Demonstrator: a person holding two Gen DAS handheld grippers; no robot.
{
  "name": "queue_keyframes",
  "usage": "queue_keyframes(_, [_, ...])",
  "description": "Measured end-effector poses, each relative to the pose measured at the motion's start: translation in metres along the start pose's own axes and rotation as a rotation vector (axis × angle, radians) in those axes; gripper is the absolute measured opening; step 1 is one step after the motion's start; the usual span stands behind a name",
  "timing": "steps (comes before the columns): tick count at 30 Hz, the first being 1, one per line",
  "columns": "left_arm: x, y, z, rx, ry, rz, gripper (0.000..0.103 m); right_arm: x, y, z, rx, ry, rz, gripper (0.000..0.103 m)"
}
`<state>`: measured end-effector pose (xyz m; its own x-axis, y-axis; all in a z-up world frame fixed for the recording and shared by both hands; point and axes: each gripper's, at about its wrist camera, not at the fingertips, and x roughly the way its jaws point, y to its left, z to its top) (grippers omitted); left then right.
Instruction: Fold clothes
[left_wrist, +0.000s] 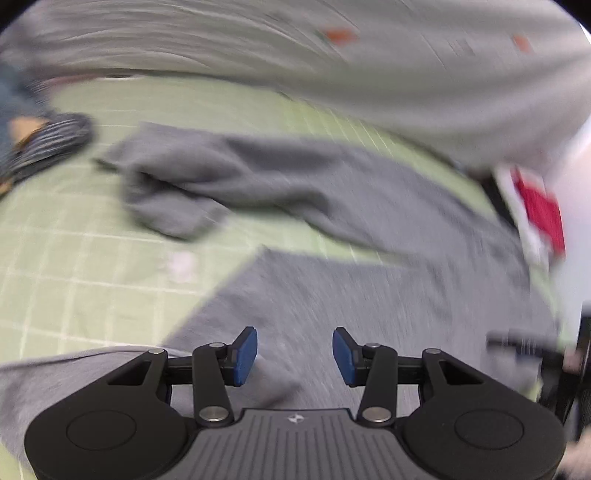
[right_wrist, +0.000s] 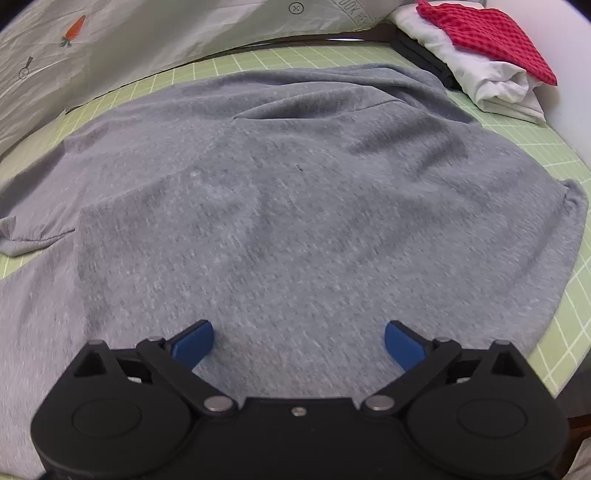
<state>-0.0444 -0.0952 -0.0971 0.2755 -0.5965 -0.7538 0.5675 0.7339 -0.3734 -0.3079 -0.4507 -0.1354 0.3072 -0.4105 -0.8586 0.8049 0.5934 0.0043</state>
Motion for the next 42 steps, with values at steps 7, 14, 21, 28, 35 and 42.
queue_keyframes(7, [0.018, 0.007, 0.014, 0.056, 0.033, 0.162, 0.017, 0.0, 0.0, -0.001, -0.01, -0.009, 0.007, 0.102])
queue_keyframes(14, [0.029, -0.02, -0.009, 0.257, 0.128, 0.128, 0.02, -0.002, 0.001, -0.006, -0.013, -0.025, 0.009, 0.102])
queue_keyframes(21, [0.029, -0.026, -0.029, 0.329, 0.152, 0.153, 0.027, -0.004, 0.002, -0.01, -0.013, -0.04, 0.008, 0.103])
queue_keyframes(28, [0.034, -0.02, -0.019, 0.309, 0.13, 0.177, 0.007, -0.004, 0.005, -0.011, -0.011, -0.05, 0.002, 0.103])
queue_keyframes(35, [-0.025, 0.048, 0.038, 0.018, -0.176, 0.4, 0.005, -0.005, 0.005, -0.012, -0.013, -0.052, 0.002, 0.103])
queue_keyframes(42, [-0.059, 0.123, 0.073, -0.266, -0.347, 0.667, 0.048, -0.005, 0.003, -0.009, -0.015, -0.047, 0.005, 0.103])
